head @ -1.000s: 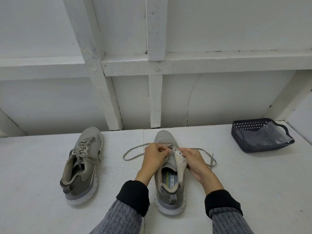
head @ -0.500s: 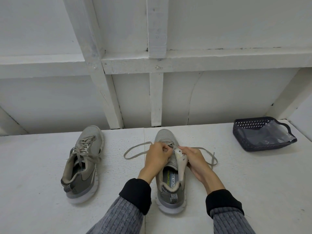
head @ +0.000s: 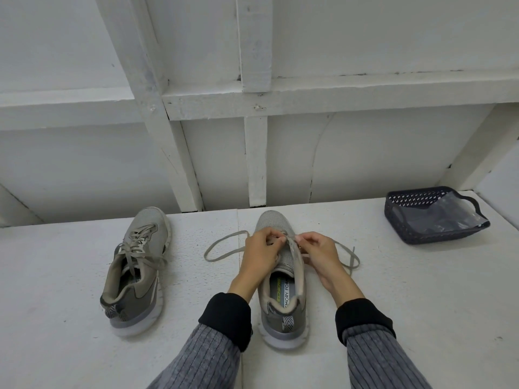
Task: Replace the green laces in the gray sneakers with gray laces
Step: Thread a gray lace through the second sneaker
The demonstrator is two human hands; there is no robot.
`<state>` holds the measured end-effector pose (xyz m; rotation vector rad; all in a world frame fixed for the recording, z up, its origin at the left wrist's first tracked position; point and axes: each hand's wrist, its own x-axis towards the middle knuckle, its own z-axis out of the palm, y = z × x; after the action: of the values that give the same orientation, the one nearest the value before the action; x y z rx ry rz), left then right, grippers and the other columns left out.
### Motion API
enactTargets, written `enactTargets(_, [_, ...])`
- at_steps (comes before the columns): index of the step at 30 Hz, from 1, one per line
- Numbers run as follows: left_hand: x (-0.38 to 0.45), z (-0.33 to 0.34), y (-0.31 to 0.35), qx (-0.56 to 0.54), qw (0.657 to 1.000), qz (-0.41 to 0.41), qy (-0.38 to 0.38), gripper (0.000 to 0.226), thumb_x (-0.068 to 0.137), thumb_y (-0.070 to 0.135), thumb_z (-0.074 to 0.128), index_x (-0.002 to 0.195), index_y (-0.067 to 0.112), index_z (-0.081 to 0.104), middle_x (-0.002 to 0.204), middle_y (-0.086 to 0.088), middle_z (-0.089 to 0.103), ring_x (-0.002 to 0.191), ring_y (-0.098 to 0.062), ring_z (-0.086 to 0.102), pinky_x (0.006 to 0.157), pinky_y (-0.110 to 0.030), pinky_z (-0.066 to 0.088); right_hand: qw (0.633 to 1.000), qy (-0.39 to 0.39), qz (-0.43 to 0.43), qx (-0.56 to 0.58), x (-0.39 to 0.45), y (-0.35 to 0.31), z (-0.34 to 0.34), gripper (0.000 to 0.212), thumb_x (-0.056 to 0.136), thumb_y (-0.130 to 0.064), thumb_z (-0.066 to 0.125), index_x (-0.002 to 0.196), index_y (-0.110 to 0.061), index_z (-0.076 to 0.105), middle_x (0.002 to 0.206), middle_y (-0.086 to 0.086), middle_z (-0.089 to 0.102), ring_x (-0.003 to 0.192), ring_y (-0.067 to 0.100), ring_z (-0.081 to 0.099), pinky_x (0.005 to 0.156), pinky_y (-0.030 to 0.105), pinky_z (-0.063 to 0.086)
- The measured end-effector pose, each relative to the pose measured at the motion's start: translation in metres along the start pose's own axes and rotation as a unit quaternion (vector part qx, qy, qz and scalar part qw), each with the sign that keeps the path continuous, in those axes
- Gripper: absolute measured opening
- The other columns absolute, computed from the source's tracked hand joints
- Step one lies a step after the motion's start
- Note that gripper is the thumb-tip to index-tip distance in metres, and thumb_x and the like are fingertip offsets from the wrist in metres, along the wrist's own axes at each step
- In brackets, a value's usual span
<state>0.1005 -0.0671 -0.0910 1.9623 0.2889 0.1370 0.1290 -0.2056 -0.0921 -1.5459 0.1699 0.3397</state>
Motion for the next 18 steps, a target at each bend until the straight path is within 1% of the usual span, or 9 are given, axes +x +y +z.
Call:
enactTargets(3, [-0.004,-0.003,-0.005,-0.035,0.999,0.004,0.019,0.009,0.094,0.016,0.064,0.09,0.021,0.069,0.084,0.01,0.068,0.079,-0.002,0.061,0.068,-0.007,0.044,0.993,0.084,-0.009,0.082,0.001,0.003,-0.02,0.011,0.096,-0.009,0.056,0.101,-0.002,0.062,0.088,0.009,0.061,0.077,0.016,0.059,0.069,0.025,0.052])
enactTargets(4, [-0.005,-0.003,-0.008,-0.039,0.999,0.004,0.024,0.009,0.095,0.017,0.064,0.09,0.023,0.069,0.084,0.012,0.068,0.081,-0.002,0.062,0.073,-0.012,0.047,0.985,0.121,-0.002,0.12,0.002,0.004,-0.031,0.012,0.096,-0.008,0.055,0.103,-0.001,0.061,0.09,0.009,0.06,0.079,0.016,0.059,0.071,0.026,0.053])
enactTargets(6, [-0.006,-0.004,-0.012,-0.048,0.998,-0.002,0.033,0.009,0.094,0.02,0.064,0.089,0.024,0.069,0.082,0.012,0.068,0.082,-0.005,0.063,0.076,-0.021,0.049,0.963,0.205,0.012,0.176,0.004,0.006,-0.057,0.015,0.096,-0.007,0.054,0.109,0.0,0.06,0.091,0.008,0.06,0.08,0.016,0.06,0.071,0.026,0.052])
enactTargets(8, [-0.007,-0.002,-0.015,-0.061,0.997,-0.007,0.042,0.008,0.094,0.021,0.065,0.088,0.025,0.07,0.083,0.009,0.069,0.082,-0.008,0.064,0.077,-0.025,0.051,0.944,0.281,0.012,0.171,0.006,0.008,-0.078,0.021,0.096,-0.008,0.056,0.113,0.002,0.061,0.088,0.006,0.061,0.076,0.014,0.06,0.067,0.024,0.051])
enactTargets(10, [-0.007,0.0,-0.017,-0.069,0.996,-0.008,0.048,0.008,0.094,0.021,0.065,0.089,0.024,0.07,0.084,0.007,0.071,0.083,-0.009,0.065,0.078,-0.028,0.053,0.942,0.317,0.007,0.106,0.006,0.01,-0.086,0.021,0.094,-0.009,0.059,0.111,0.001,0.063,0.091,0.006,0.063,0.076,0.014,0.059,0.066,0.023,0.05])
enactTargets(13, [-0.006,0.001,-0.018,-0.068,0.996,-0.011,0.049,0.008,0.094,0.022,0.064,0.09,0.021,0.071,0.087,0.005,0.072,0.086,-0.011,0.066,0.08,-0.029,0.054,0.945,0.322,-0.027,-0.058,0.002,0.014,-0.075,0.018,0.091,-0.009,0.062,0.109,-0.005,0.063,0.109,0.012,0.061,0.09,0.02,0.057,0.075,0.028,0.046])
enactTargets(15, [-0.008,0.0,-0.016,-0.07,0.996,-0.012,0.045,0.009,0.095,0.02,0.063,0.091,0.021,0.071,0.087,0.007,0.072,0.085,-0.009,0.065,0.08,-0.026,0.053,0.936,0.3,-0.095,-0.157,-0.003,0.013,-0.057,0.024,0.091,-0.008,0.062,0.115,-0.008,0.061,0.116,0.009,0.055,0.1,0.022,0.054,0.079,0.027,0.043])
enactTargets(16, [-0.009,0.0,-0.015,-0.069,0.997,-0.011,0.044,0.009,0.095,0.019,0.063,0.09,0.022,0.07,0.086,0.008,0.071,0.085,-0.007,0.065,0.079,-0.023,0.052,0.936,0.266,-0.136,-0.187,-0.005,0.012,-0.045,0.024,0.092,-0.007,0.06,0.116,-0.008,0.062,0.115,0.007,0.054,0.1,0.02,0.054,0.079,0.023,0.043])
enactTargets(18, [-0.01,-0.001,-0.013,-0.067,0.997,-0.01,0.044,0.012,0.095,0.018,0.063,0.087,0.025,0.069,0.085,0.009,0.071,0.084,-0.007,0.065,0.078,-0.021,0.05,0.942,0.162,-0.194,-0.219,-0.007,0.01,-0.022,0.021,0.095,-0.007,0.056,0.114,-0.008,0.065,0.111,0.002,0.058,0.093,0.013,0.055,0.074,0.011,0.04])
